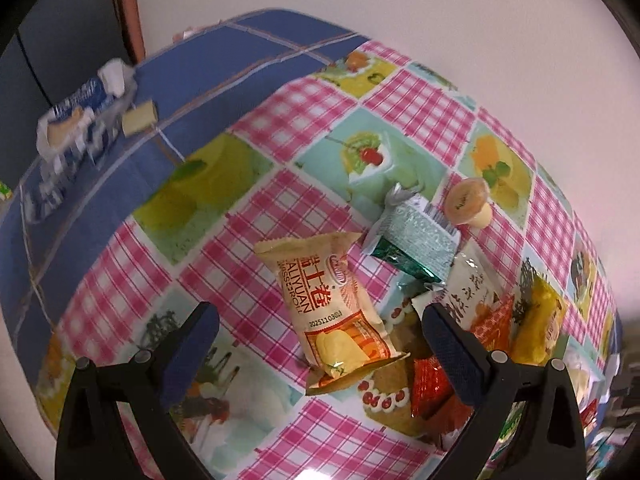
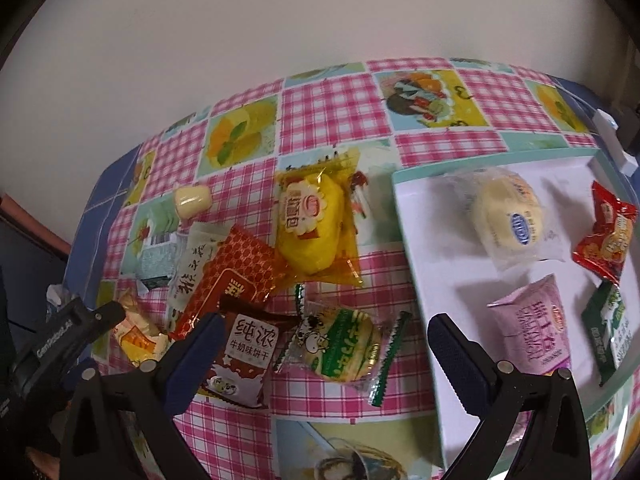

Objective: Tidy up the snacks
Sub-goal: 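Grasp the yellow Swiss roll pack with left tool while right tool grasps green-white biscuit pack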

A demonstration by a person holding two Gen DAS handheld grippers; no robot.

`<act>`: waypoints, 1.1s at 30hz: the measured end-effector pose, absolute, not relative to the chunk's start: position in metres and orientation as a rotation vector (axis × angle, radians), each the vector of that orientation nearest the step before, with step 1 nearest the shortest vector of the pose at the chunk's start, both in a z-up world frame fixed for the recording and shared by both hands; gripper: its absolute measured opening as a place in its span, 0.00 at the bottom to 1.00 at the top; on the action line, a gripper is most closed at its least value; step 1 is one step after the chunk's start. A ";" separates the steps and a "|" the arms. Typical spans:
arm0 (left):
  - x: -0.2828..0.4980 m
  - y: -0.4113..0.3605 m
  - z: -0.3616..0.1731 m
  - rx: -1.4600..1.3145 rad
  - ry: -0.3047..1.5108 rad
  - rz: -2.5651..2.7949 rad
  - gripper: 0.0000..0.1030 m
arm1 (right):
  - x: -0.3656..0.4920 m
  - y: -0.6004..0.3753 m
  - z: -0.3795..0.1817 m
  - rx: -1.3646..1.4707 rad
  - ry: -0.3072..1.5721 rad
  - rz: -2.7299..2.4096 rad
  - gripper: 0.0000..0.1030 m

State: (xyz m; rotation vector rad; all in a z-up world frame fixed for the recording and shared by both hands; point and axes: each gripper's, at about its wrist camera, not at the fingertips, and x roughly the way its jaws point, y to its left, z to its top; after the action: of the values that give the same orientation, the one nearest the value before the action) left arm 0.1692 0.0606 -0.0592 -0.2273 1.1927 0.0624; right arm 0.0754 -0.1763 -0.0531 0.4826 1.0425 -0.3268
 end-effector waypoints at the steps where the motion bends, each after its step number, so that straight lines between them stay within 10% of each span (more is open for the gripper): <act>1: 0.171 0.062 -0.063 -0.237 1.200 0.063 0.94 | 0.076 -0.175 -0.056 0.480 1.052 -0.328 0.91; 13: 0.179 0.054 -0.090 -0.287 1.273 0.015 0.41 | 0.081 -0.172 -0.081 0.455 1.120 -0.333 0.73; 33: 0.156 -0.005 -0.103 -0.129 1.339 -0.071 0.39 | 0.080 -0.166 -0.096 0.407 1.148 -0.338 0.70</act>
State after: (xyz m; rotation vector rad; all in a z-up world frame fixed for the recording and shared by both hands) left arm 0.1565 -0.0049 -0.1027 -0.1290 1.3395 -0.0707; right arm 0.0803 -0.1656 -0.0962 0.4065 1.1480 -0.3380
